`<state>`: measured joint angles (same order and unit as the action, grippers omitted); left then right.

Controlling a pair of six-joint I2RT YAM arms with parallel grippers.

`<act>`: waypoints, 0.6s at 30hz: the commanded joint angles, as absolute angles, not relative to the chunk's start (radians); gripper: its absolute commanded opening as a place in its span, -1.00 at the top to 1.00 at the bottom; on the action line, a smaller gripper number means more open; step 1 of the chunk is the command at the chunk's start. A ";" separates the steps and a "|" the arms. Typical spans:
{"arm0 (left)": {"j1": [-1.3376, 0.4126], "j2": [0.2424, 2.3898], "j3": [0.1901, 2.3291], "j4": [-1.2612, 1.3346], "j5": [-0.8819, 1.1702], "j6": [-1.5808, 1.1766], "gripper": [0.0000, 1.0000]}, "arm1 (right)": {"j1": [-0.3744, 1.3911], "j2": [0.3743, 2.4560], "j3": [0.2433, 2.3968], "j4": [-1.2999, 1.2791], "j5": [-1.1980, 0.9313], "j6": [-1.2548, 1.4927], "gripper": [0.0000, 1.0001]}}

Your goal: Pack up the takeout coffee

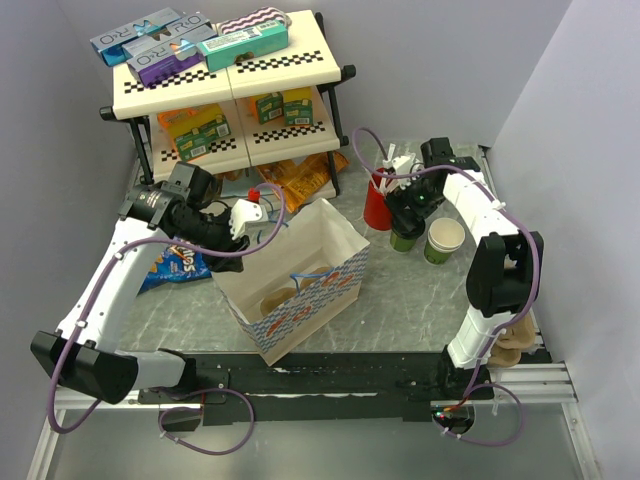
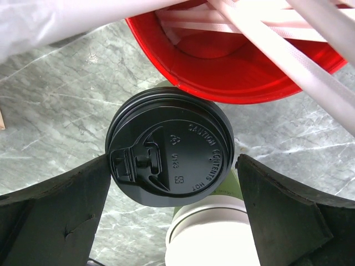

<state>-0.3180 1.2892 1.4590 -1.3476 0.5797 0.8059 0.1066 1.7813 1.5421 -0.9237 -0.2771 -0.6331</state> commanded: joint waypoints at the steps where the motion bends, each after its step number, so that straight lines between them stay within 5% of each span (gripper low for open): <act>1: -0.322 1.267 1.456 -1.367 0.611 0.796 0.06 | 0.117 1.744 1.548 -0.916 -0.284 -0.657 -1.00; 18: -0.322 1.269 1.453 -1.367 0.606 0.796 0.07 | 0.133 1.746 1.531 -0.916 -0.270 -0.690 -0.77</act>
